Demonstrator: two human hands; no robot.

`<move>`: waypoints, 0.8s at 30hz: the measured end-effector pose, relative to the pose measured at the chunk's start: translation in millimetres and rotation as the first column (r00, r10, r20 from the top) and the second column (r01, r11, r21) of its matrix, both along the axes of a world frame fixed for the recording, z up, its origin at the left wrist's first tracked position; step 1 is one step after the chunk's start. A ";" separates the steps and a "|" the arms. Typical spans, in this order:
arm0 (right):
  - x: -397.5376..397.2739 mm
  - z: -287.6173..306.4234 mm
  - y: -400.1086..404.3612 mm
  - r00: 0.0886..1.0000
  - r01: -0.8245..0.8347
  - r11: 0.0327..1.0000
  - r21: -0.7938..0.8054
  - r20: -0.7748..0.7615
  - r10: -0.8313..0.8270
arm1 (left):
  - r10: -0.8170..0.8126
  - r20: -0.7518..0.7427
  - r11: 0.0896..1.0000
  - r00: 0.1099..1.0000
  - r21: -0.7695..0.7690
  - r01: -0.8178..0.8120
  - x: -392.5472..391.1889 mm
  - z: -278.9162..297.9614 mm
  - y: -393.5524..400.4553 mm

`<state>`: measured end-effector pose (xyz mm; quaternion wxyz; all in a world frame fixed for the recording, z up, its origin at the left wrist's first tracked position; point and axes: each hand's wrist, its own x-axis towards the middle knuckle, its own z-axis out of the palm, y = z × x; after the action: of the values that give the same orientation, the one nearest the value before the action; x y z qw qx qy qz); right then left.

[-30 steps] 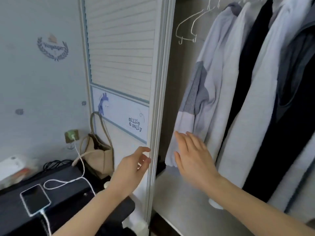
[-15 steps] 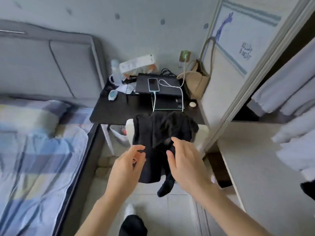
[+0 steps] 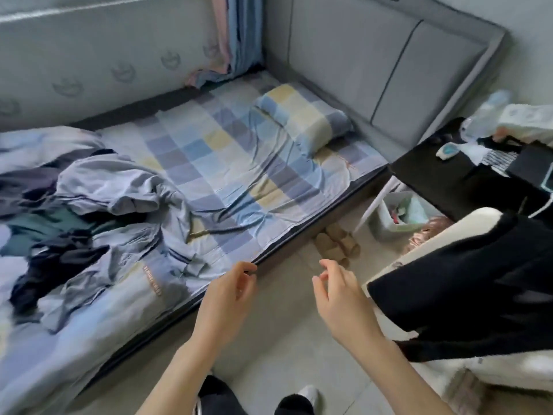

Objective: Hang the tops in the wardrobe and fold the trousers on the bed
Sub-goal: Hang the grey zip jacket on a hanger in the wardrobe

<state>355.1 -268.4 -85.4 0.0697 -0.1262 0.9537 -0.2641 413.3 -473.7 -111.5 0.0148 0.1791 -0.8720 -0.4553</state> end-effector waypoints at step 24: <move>-114.6 -125.9 -467.0 0.789 -0.463 0.886 0.006 0.458 0.410 | 0.432 0.588 0.707 0.684 0.250 -0.662 34.9 -136.6 -431.7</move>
<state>240.5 -735.3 -211.2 0.3517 -0.2752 0.8708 -0.2056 448.3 -905.4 -248.1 -0.1072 0.5454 -0.6200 -0.5537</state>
